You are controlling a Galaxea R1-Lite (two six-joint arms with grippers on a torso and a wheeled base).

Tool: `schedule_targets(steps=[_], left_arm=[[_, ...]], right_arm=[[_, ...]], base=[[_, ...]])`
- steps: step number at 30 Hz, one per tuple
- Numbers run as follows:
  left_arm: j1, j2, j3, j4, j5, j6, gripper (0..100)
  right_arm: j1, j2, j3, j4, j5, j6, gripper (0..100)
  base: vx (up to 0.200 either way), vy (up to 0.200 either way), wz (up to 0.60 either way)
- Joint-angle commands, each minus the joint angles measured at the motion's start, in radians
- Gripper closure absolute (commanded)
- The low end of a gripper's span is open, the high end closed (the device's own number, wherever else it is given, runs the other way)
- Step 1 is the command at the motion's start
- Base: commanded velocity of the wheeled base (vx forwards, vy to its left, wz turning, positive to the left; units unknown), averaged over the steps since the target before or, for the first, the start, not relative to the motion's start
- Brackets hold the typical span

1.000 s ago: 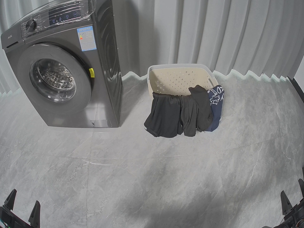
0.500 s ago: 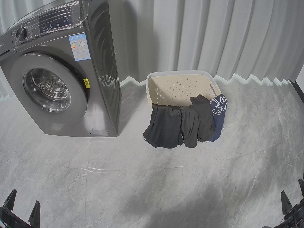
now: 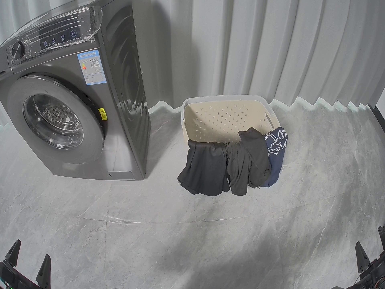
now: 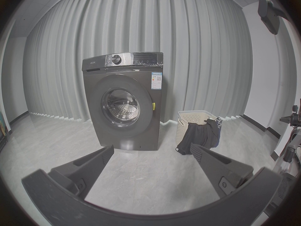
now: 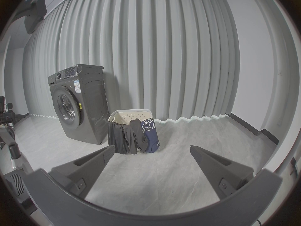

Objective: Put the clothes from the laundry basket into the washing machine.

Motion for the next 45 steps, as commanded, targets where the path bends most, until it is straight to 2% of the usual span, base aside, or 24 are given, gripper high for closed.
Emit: schedule_targets(steps=[1,8,19,32,41,45], left_arm=[[0.0,-0.015,0.018,0.0,0.0,0.0,0],[0.0,-0.017,0.018,0.0,0.0,0.0,0],[0.0,-0.015,0.018,0.0,-0.001,0.003,0],[0.0,-0.015,0.018,0.0,0.0,0.0,0],[0.0,-0.015,0.018,0.0,0.0,0.0,0],[0.0,-0.017,0.018,0.0,0.0,0.001,0]], right_arm=[[-0.001,-0.016,0.018,0.0,-0.001,-0.001,0],[-0.001,-0.016,0.018,0.0,-0.001,-0.001,0],[0.001,-0.016,0.018,0.0,-0.001,-0.001,0],[0.001,-0.016,0.018,0.0,0.001,-0.001,0],[0.001,-0.016,0.018,0.0,-0.001,0.001,0],[0.001,-0.016,0.018,0.0,-0.001,0.001,0]], base=[[0.0,-0.2,0.0],[0.0,-0.2,0.0],[0.0,0.0,0.0],[0.2,0.0,0.0],[0.0,0.0,0.0],[0.0,-0.2,0.0]])
